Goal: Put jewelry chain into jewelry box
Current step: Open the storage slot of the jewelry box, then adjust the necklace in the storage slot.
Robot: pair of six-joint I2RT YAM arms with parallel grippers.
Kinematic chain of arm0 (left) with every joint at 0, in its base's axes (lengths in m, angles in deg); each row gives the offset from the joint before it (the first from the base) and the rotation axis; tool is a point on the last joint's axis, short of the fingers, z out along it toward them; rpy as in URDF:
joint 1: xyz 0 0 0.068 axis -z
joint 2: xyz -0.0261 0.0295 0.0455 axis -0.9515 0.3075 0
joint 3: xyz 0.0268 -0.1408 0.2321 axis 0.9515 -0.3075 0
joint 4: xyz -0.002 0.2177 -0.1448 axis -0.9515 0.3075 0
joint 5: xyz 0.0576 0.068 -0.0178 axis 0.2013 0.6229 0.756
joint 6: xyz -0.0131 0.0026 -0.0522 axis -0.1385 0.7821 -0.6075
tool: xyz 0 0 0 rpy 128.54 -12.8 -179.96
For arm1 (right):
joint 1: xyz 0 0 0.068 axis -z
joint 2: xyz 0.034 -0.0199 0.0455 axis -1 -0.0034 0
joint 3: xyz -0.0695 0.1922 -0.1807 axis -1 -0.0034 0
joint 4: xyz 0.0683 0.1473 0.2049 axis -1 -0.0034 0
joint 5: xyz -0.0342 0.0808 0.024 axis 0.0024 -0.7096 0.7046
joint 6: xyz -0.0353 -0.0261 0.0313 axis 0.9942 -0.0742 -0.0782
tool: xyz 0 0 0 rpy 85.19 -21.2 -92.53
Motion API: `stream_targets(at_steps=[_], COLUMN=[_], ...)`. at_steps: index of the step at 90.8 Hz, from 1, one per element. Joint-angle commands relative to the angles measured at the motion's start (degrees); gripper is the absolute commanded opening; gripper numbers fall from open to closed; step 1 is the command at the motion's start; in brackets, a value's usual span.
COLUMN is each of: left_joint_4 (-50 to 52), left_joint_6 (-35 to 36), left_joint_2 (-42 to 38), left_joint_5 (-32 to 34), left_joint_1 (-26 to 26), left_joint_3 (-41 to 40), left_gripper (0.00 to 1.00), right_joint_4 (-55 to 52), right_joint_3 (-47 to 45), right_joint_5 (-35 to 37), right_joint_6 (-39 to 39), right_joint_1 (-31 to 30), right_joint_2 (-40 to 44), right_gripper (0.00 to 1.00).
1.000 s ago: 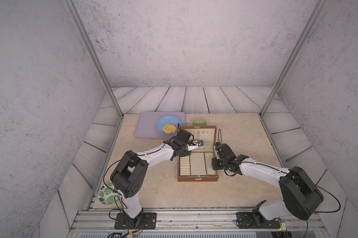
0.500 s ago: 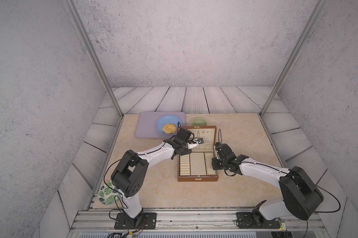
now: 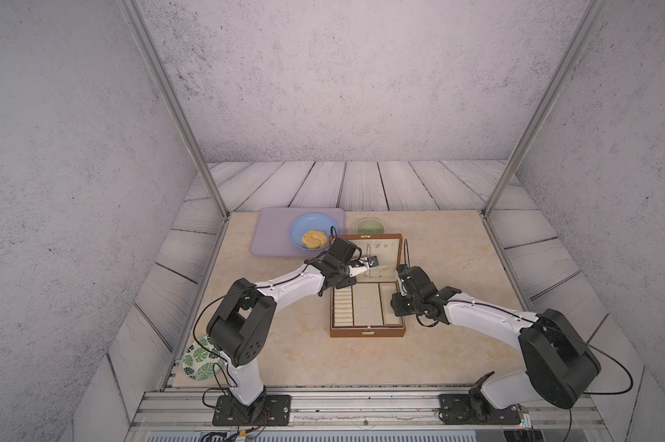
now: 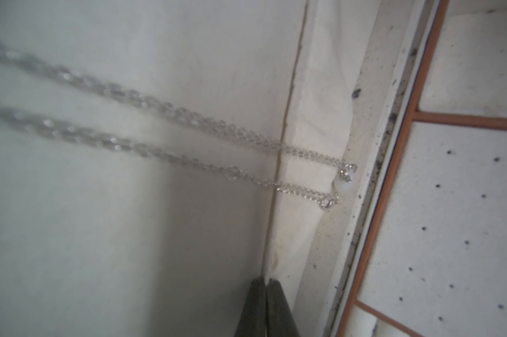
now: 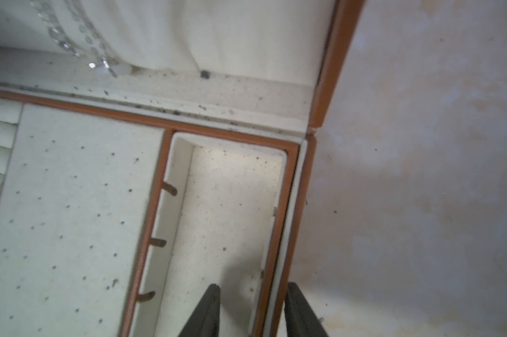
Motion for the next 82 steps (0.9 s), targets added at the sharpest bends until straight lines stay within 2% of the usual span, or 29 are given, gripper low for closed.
stream_targets(at_steps=[1, 22, 33, 52, 66, 82], left_joint_4=[-0.5, -1.2, -1.9, -2.8, -2.6, -2.8], left_joint_6=[-1.2, -2.3, -2.8, -4.0, -4.6, -4.8], left_joint_2=[-1.4, -2.3, -3.3, -4.6, -4.9, -5.2], left_joint_5=[-0.2, -0.7, -1.2, -2.1, -2.7, -3.0], left_joint_1=[0.8, 1.1, 1.1, 1.1, 1.1, 1.1], left_joint_3=[-0.9, -1.8, -2.7, -3.8, -3.9, -4.1], left_gripper=[0.00, 0.00, 0.00, 0.00, 0.00, 0.00], right_joint_4=[-2.0, -1.9, 2.1, 9.6, 16.4, 21.2], right_joint_3=[2.2, 4.6, 4.8, 5.8, 6.3, 7.4], right_joint_5=[0.8, 0.4, -4.1, -9.7, -13.9, -14.5], right_joint_6=[0.4, -0.2, 0.4, -2.0, -4.5, -6.5], right_joint_1=[-0.3, -0.4, -0.3, -0.4, -0.3, -0.3], right_joint_2=[4.4, 9.5, 9.6, 2.3, -2.9, -7.5], right_gripper=[0.42, 0.43, 0.37, 0.27, 0.26, 0.27])
